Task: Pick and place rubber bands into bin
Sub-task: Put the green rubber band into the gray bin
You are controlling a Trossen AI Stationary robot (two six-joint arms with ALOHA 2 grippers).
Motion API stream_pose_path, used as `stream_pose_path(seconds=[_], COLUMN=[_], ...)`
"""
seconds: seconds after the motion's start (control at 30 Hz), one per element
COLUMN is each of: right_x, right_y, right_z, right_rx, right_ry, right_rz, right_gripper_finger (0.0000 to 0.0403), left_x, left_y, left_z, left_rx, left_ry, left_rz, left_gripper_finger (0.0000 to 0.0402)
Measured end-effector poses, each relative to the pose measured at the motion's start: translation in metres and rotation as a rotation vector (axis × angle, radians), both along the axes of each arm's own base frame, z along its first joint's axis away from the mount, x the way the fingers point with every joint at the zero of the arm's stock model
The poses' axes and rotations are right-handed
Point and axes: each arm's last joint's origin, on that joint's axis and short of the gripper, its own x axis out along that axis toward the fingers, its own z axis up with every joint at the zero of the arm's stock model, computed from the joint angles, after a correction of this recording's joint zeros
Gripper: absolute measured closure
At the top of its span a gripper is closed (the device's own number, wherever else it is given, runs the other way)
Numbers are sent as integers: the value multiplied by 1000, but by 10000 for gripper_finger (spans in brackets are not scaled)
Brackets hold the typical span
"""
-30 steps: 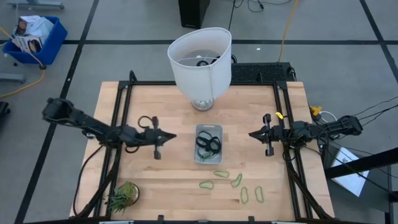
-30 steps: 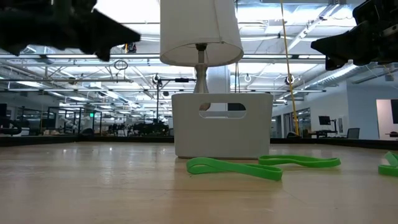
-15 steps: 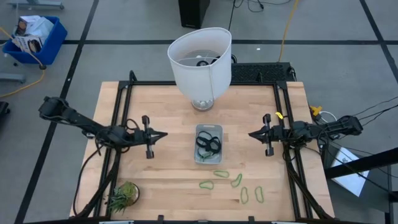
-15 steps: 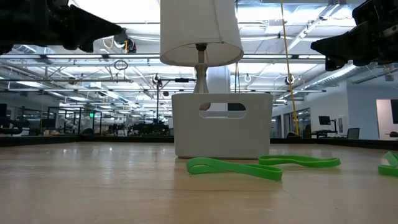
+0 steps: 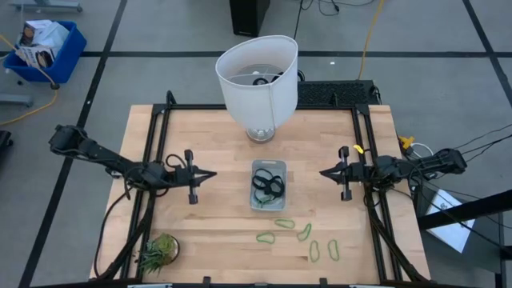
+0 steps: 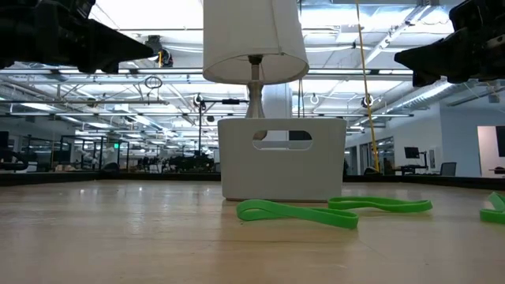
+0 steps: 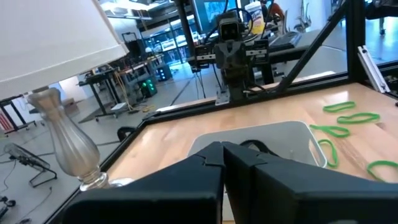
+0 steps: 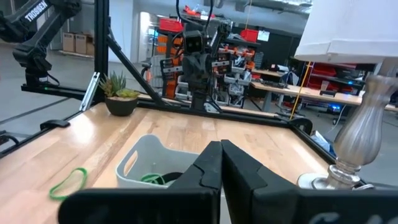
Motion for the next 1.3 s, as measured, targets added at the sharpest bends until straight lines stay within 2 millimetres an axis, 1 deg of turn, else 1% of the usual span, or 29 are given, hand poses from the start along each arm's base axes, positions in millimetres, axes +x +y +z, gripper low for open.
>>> stream_pose_path(seconds=[0.13, 0.33, 0.47, 0.53, 0.7, 0.83, 0.9, 1.0, 1.1, 1.2, 1.3], right_x=[0, 5, 12, 18, 37, 56, 64, 76, 86, 92, 94], right_y=[1, 11, 20, 26, 47, 75, 90, 107, 122, 135, 140], right_z=[2, 6, -5, 2, 8, 20, 21, 22, 22, 13, 0], right_rx=[4, -13, -19, -9, -19, -55, -93, -102, -59, -41, -38], right_ry=[-22, -54, 77, 100, 247, 316, 367, 444, 491, 565, 670], right_rz=[19, 127, 180, 210, 229, 317, 356, 371, 371, 374, 351], right_gripper_finger=[403, 403, 403, 403, 403, 400, 394, 376, 343, 299, 254], left_x=[0, 0, 0, 0, 0, 0, 0, 0, 0, 0, 0], left_y=[0, 0, 0, 0, 0, 0, 0, 0, 0, 0, 0], left_z=[0, 1, 1, 1, 1, 1, 1, 1, 1, 1, 1], left_rx=[-1, -3, -5, -5, -10, -17, -23, -38, -55, -63, -63], left_ry=[-2, -8, -8, -8, -9, -9, -9, -11, -13, -14, -14], left_rz=[2, 2, 2, 2, 2, 2, 2, 2, 2, 2, 2], left_gripper_finger=[398, 397, 397, 396, 396, 396, 396, 396, 396, 396, 396])
